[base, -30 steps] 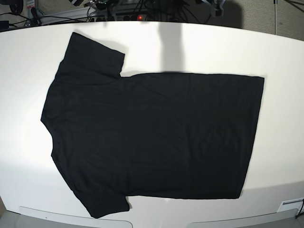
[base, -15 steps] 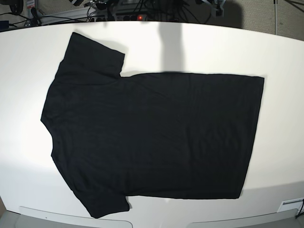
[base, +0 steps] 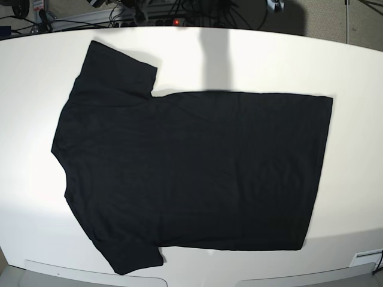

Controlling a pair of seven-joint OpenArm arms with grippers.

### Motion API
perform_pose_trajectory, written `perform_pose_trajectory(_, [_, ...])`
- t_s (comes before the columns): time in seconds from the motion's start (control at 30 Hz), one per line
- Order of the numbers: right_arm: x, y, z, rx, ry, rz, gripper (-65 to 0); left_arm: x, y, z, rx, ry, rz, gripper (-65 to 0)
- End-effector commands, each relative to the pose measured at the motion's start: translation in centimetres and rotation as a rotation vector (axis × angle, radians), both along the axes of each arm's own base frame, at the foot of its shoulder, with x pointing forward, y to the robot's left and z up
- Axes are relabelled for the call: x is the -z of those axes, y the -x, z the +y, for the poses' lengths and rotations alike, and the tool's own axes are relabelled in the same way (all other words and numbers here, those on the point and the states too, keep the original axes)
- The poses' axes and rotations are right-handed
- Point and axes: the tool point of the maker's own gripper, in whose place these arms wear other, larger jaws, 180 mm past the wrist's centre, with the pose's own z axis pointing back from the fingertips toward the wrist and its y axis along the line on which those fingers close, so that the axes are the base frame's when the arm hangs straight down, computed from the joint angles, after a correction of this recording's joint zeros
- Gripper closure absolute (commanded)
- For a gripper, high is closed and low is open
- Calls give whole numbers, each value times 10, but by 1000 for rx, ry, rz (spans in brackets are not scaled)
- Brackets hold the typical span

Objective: Fold the T-shirt properly

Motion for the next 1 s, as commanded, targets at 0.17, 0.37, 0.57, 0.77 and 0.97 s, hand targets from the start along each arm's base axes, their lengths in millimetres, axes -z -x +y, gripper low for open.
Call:
perform_pose_trajectory(0.17, [-31, 24, -16, -30, -4, -14, -176, -28, 24, 18, 59, 24, -37, -196])
perform_pose_trajectory(0.37, [-71, 36, -30, -31, -40, -29, -176, -75, 31, 64, 48, -104, -146, -196])
perform_pose_trajectory(0.57, [-116, 50, -36, -116, -35, -12, -176, -143, 18, 92, 103, -207, -269, -196])
perform_pose_trajectory(0.77, [-170, 48, -22, -221, -68, -54, -176, -210, -25, 95, 250, -306, -402, -196])
perform_pose_trajectory(0.97, [-214, 26, -12, -332, -76, -103, -176, -271, -85, 88, 374, -416, -585, -229])
